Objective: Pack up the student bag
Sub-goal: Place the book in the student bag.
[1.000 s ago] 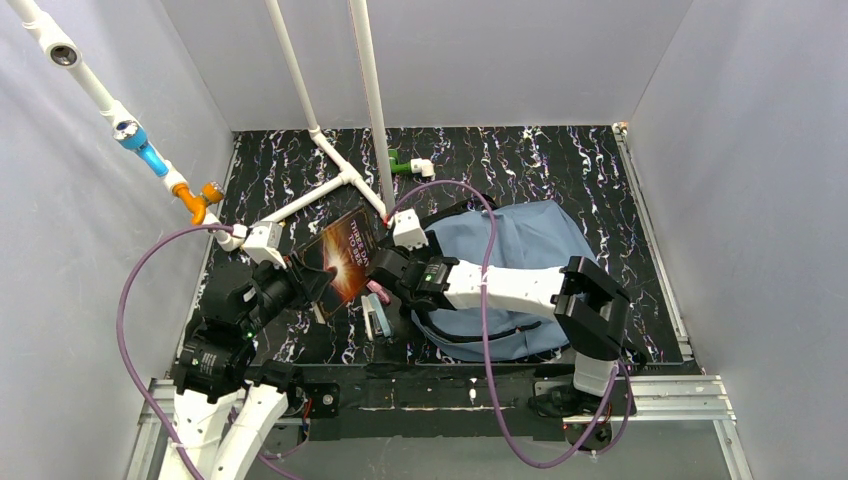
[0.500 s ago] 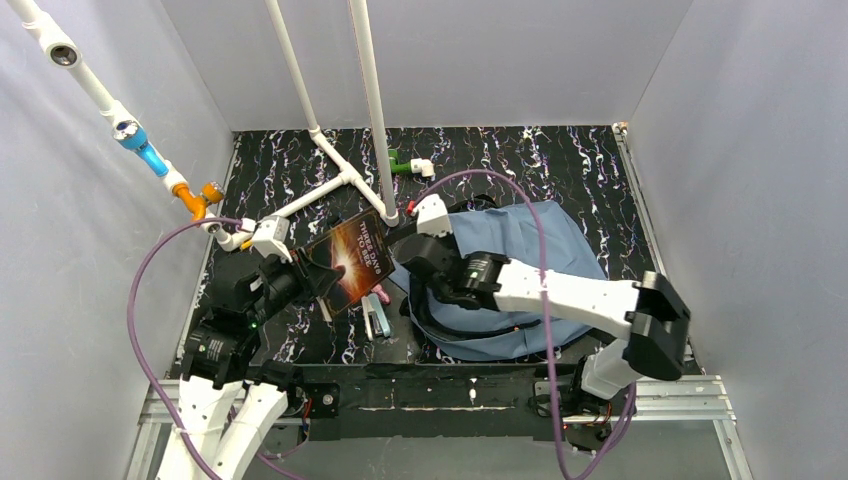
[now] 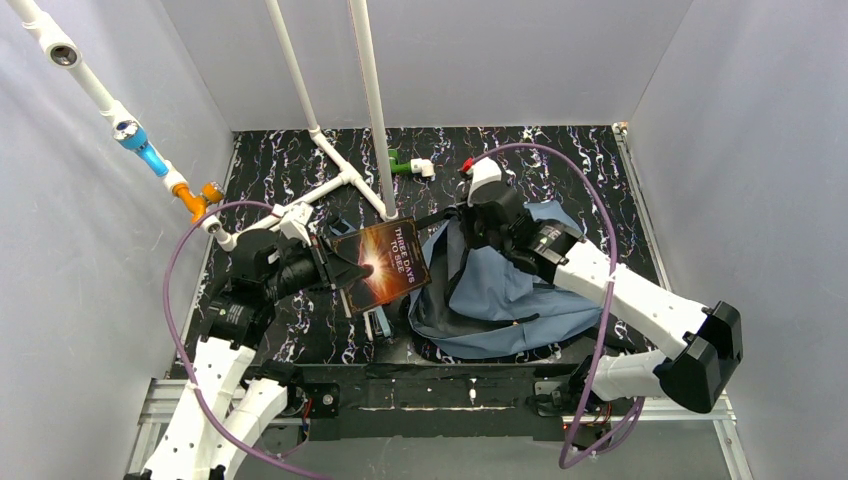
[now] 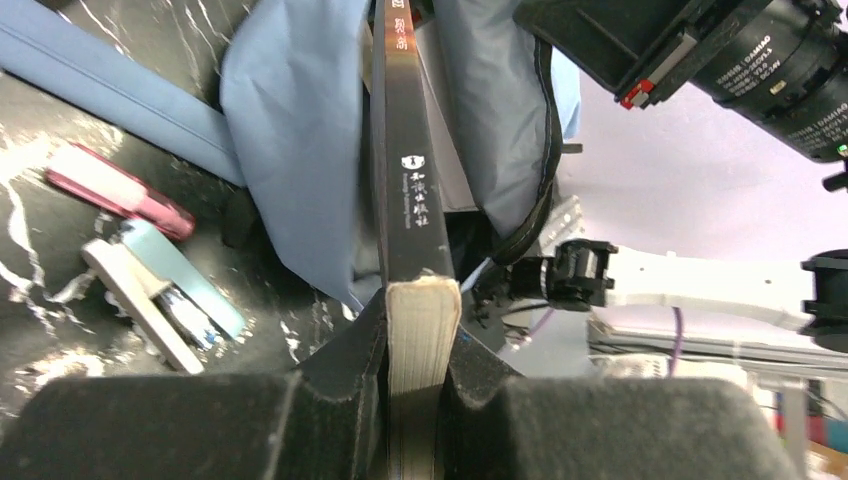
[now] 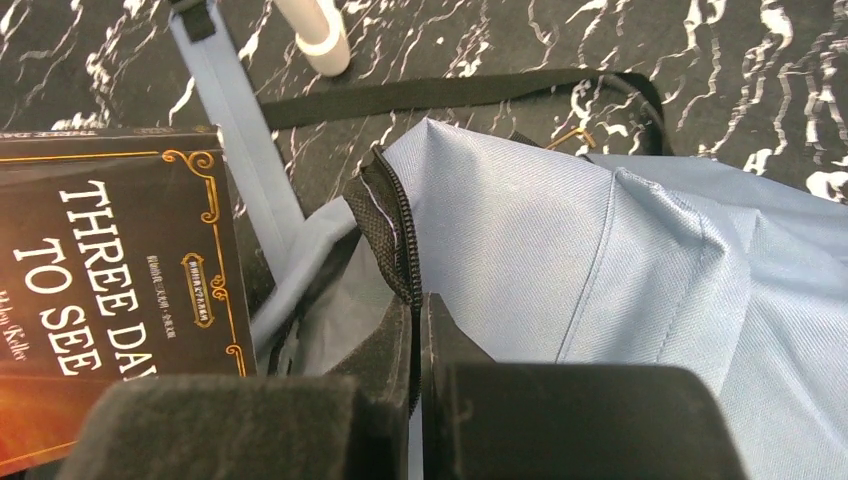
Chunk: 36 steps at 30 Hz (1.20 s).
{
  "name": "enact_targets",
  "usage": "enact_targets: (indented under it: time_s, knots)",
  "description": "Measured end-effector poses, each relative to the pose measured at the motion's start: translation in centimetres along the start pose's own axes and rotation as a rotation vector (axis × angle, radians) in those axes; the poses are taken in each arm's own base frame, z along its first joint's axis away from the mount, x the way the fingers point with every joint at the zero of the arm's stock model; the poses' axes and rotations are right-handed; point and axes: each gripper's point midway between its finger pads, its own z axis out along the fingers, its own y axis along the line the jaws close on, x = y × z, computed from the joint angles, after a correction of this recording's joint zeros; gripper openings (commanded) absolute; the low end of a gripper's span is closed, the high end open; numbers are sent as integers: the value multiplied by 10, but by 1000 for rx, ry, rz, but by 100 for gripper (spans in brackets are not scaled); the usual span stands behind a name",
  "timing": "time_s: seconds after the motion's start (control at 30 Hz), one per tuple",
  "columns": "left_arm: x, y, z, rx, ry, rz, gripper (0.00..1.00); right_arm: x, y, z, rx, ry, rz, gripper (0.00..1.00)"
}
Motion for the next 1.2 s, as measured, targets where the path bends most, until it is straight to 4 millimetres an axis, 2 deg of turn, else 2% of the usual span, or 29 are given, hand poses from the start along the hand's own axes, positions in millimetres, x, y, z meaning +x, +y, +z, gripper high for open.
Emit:
enact_targets:
  time_s: [0.17,0.43,0.57,0.9,1.03,1.2]
  knots:
    - [11,-3,12,29,114,-153,0,0,-7,0,-120,59,12,1]
    - [21,-9,21,79,192,-316,0,-41,5,-20,-264,99,125,1]
    - [20,-15,23,117,202,-351,0,-51,11,-34,-310,109,178,1]
    - [14,-26,38,186,192,-421,0,-56,7,-44,-326,131,232,1]
    - [23,-38,50,209,224,-392,0,-57,8,-45,-336,133,242,1]
    - [38,-42,71,174,279,-380,0,-58,9,-47,-344,130,246,1]
